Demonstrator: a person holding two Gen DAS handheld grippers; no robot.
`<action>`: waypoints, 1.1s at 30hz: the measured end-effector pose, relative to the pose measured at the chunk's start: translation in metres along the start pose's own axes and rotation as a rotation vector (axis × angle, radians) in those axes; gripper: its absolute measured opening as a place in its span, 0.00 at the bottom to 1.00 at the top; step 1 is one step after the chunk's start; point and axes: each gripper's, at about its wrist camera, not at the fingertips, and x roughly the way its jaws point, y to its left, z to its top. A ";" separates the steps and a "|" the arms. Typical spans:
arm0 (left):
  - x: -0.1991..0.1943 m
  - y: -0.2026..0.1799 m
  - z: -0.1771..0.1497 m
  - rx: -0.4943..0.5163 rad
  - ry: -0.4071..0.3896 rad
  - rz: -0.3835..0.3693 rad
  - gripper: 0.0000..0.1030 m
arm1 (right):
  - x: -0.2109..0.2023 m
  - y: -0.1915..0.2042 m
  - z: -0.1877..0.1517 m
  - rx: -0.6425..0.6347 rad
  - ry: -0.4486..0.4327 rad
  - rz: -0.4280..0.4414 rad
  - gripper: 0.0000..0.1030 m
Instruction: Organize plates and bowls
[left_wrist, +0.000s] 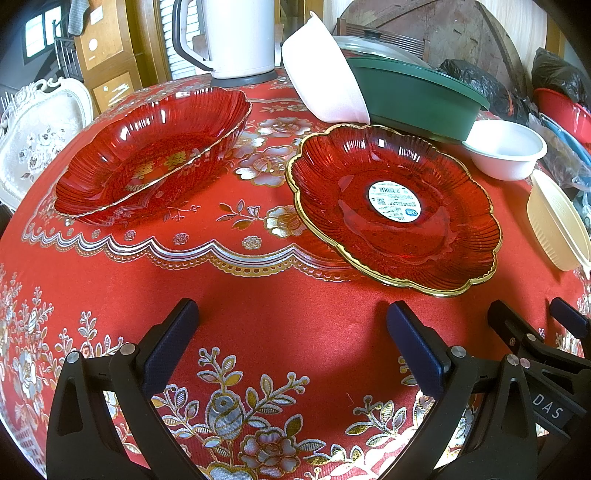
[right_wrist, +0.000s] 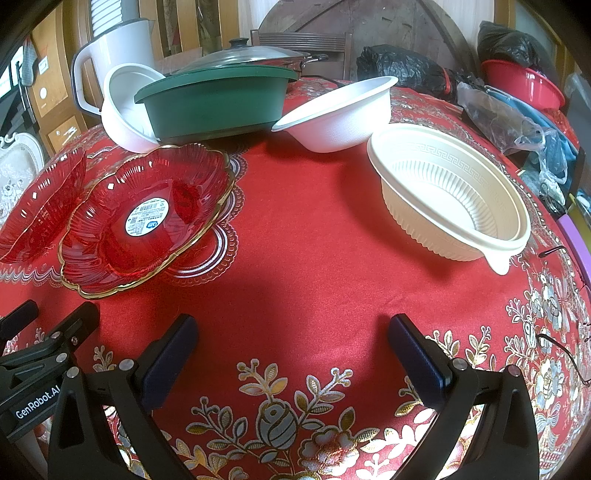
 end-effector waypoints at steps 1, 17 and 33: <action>0.000 0.000 0.000 0.000 0.000 0.001 0.99 | 0.000 0.000 0.000 0.000 0.000 0.000 1.00; -0.013 0.014 -0.009 0.058 0.023 -0.060 0.99 | -0.001 0.000 0.001 -0.005 0.005 0.002 1.00; -0.062 0.069 0.004 0.031 -0.062 -0.019 0.99 | -0.061 0.034 0.017 -0.075 -0.099 0.090 1.00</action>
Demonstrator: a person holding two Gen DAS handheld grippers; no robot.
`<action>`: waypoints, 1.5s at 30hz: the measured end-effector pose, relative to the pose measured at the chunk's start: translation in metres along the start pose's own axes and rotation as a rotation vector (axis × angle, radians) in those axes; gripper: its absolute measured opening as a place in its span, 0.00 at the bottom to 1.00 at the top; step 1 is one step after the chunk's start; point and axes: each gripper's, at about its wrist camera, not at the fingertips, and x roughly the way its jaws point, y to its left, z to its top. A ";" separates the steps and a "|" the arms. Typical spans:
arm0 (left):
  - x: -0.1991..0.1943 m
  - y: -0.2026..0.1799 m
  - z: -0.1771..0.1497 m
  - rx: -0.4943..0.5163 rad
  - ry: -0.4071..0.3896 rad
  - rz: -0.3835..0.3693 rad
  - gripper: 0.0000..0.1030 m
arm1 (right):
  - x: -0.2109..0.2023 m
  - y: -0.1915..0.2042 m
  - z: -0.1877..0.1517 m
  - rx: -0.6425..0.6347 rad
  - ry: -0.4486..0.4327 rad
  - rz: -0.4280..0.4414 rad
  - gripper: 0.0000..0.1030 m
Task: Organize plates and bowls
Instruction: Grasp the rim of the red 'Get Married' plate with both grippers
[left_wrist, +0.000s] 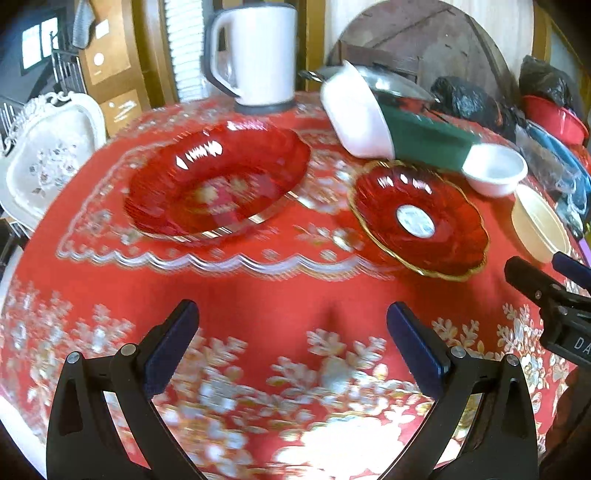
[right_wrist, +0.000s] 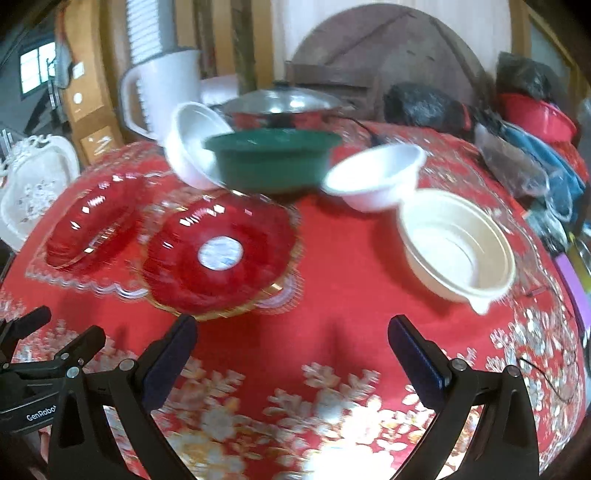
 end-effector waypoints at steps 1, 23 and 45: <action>-0.003 0.009 0.005 -0.012 -0.010 0.008 0.99 | 0.000 0.004 0.002 -0.007 -0.001 0.013 1.00; 0.057 0.140 0.081 -0.158 0.053 0.108 0.99 | 0.080 0.135 0.108 -0.123 0.133 0.290 1.00; 0.094 0.156 0.094 -0.186 0.068 0.034 0.93 | 0.136 0.172 0.127 -0.178 0.212 0.265 0.87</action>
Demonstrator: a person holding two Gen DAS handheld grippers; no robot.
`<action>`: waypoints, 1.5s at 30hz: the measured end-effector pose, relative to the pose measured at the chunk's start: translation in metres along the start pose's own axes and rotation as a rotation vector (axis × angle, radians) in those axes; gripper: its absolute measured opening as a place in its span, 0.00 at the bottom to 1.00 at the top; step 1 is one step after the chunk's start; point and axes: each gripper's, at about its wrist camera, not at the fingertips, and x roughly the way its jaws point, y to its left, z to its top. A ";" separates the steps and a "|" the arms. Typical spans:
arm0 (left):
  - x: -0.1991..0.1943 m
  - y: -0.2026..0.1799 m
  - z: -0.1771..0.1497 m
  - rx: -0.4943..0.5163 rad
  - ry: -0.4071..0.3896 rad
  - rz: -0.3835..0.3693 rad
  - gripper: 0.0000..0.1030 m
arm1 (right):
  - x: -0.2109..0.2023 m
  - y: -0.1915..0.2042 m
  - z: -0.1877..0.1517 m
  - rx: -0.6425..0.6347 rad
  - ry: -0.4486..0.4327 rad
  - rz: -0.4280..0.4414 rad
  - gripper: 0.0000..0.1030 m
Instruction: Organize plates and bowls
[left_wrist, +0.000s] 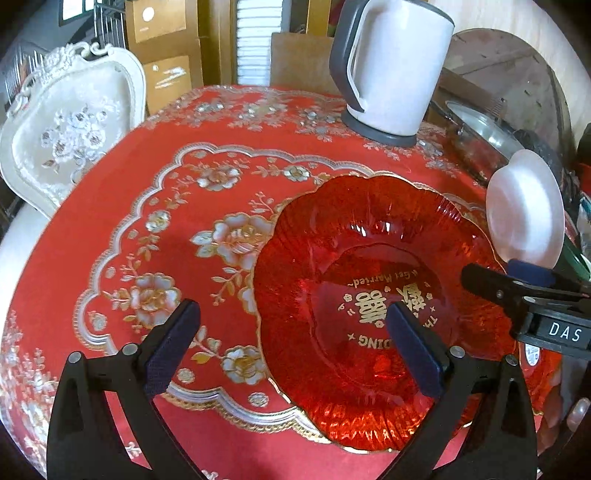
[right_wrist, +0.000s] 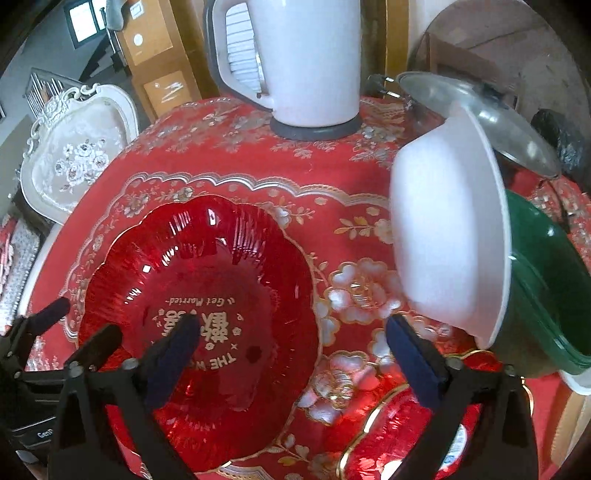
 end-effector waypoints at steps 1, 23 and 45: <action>0.003 0.000 0.001 -0.001 0.011 -0.009 0.88 | 0.004 -0.001 0.001 0.008 0.012 0.026 0.85; 0.017 0.002 -0.005 0.006 0.078 0.058 0.31 | 0.006 -0.001 -0.014 -0.025 0.033 0.046 0.20; -0.076 0.058 -0.084 -0.046 0.015 0.064 0.31 | -0.054 0.068 -0.091 -0.155 -0.013 0.105 0.20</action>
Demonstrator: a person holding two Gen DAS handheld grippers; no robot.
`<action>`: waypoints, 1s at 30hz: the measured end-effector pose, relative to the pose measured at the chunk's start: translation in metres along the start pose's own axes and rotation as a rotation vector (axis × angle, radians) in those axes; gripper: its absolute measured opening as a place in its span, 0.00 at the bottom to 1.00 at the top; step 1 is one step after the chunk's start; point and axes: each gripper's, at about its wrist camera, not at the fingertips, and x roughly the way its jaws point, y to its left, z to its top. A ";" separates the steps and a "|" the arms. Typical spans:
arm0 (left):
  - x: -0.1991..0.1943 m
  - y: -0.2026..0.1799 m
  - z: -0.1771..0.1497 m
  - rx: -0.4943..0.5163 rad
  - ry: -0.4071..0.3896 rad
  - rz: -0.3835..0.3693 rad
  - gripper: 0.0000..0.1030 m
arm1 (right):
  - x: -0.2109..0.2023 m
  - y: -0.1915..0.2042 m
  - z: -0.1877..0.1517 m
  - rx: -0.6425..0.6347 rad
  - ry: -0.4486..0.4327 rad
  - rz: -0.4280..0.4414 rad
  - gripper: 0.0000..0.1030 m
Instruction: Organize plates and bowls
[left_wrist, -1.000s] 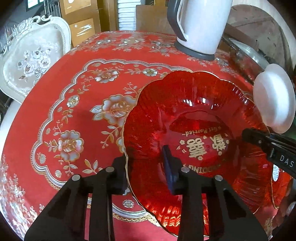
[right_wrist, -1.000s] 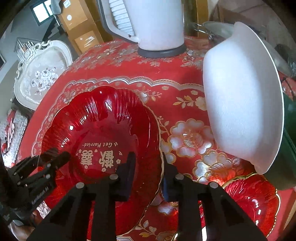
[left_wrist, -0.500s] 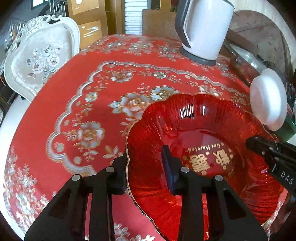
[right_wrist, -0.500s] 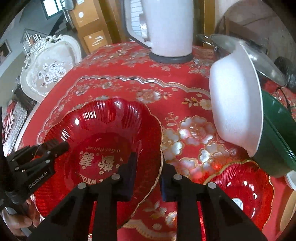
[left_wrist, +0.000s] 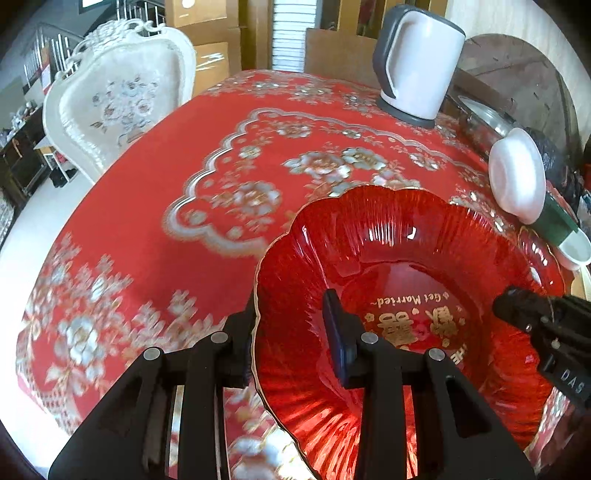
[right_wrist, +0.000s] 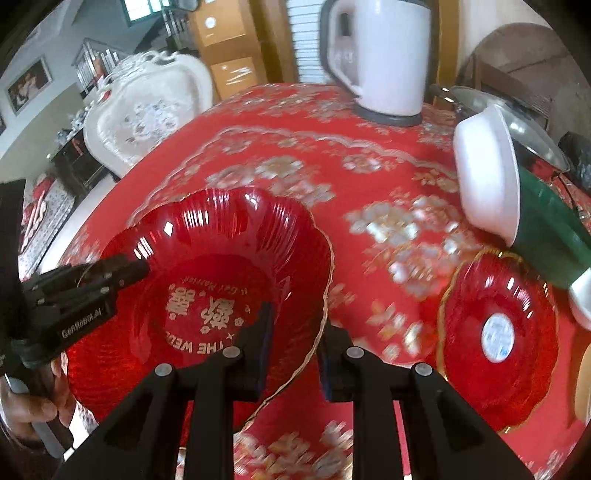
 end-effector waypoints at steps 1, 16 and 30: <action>-0.004 0.004 -0.006 -0.004 -0.001 0.000 0.31 | -0.001 0.005 -0.005 -0.007 0.005 0.005 0.20; -0.025 0.028 -0.056 -0.065 -0.013 -0.027 0.31 | -0.015 0.047 -0.057 -0.054 0.000 0.002 0.20; -0.007 0.029 -0.066 -0.087 -0.019 0.010 0.31 | 0.002 0.051 -0.077 -0.047 0.044 -0.010 0.21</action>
